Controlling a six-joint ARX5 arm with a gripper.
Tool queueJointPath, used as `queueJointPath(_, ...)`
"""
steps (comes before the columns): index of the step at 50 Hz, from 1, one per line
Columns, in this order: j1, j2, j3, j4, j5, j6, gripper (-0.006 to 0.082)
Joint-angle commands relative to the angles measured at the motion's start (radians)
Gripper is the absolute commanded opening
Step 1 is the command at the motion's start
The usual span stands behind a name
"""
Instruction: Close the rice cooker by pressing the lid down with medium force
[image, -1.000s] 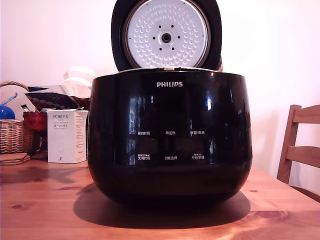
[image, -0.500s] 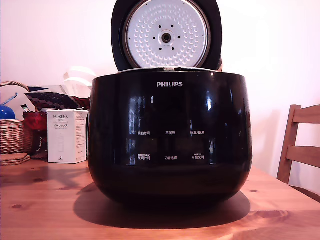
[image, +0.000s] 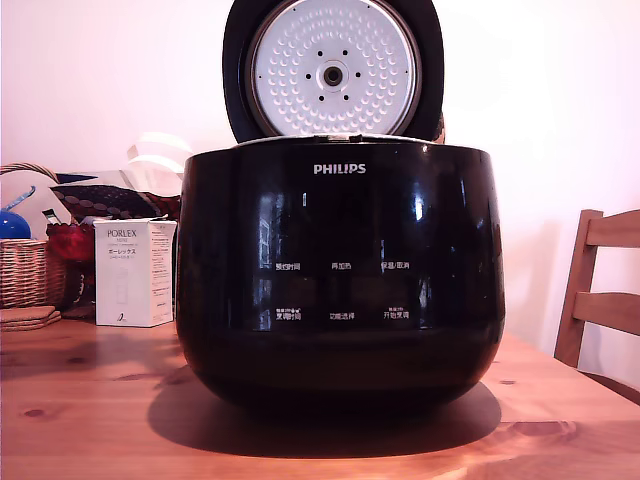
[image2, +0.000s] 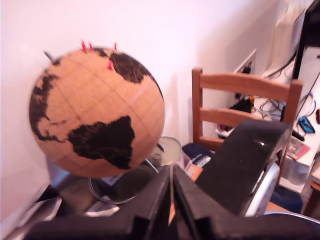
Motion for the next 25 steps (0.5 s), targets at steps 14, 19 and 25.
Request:
queueJointPath(14,-0.011,0.053,0.004,-0.018,0.014,0.039,-0.0021)
queueJointPath(19,-0.016,0.054,0.004,-0.028,0.017,0.051,-0.0021)
queueJointPath(25,-0.022,0.054,0.004,-0.032,0.017,0.051,-0.0021)
